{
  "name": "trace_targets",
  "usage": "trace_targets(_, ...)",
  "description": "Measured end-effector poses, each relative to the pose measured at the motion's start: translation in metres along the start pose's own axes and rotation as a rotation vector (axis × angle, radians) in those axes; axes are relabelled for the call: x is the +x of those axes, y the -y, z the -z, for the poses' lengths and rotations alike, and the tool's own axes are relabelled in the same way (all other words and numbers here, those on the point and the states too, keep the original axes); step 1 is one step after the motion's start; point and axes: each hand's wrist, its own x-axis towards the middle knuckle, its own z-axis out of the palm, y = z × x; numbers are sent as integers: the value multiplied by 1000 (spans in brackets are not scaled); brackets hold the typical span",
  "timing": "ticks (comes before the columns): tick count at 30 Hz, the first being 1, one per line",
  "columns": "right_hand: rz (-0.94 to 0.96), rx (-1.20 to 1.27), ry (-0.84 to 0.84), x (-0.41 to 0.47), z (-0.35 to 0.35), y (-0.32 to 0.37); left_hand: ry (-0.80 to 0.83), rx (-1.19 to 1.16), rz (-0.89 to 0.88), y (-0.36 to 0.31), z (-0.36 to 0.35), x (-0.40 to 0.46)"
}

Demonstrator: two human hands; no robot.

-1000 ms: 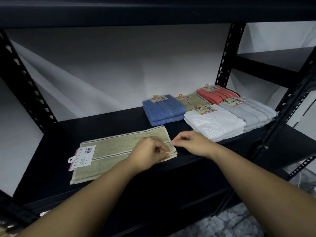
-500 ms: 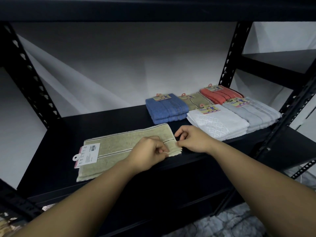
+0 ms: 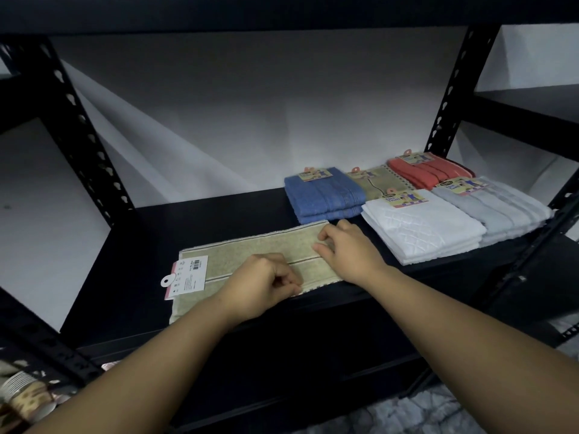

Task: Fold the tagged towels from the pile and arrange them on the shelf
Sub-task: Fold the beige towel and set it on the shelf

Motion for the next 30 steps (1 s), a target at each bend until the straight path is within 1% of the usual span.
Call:
trace_targets(4,1,-90,21,-1,4,5,43,-35,11,4,12,-16)
trace_targets(6,-19,-177,54,2,10,12,55,-112,66,5,19,-21)
trace_targets(7,-26,-234,64,4,13,18,23,-163,107,7,25,-25)
trace_targets(8,-27,-266,55,7,15,26,-44,-180,141,10,32,-28)
trace_targets(9,-17,-258,30,9,14,36,-137,-131,163,16,38,-30)
trace_targets(11,40,-137,-16,14,6,62,-311,116,225,29,48,-33)
trace_targets(12,73,-59,-15,15,-2,78,-336,227,290,36,52,-34)
trace_targets(13,95,5,12,16,-13,94,-300,293,379,42,53,-34)
trace_targets(15,124,45,121,14,-36,121,-124,366,522,50,49,-34)
trace_targets(16,137,12,194,12,-46,131,-36,422,544,54,46,-35)
trace_targets(18,167,-96,316,6,-56,135,63,494,542,59,42,-37)
trace_targets(21,185,-155,394,2,-42,111,103,490,553,64,44,-38)
trace_targets(26,32,-197,445,1,-5,45,112,505,534,65,42,-39)
trace_targets(28,-39,-144,425,2,-1,29,108,497,535,65,43,-39)
trace_targets(30,-102,-71,336,0,-3,19,96,482,532,64,42,-39)
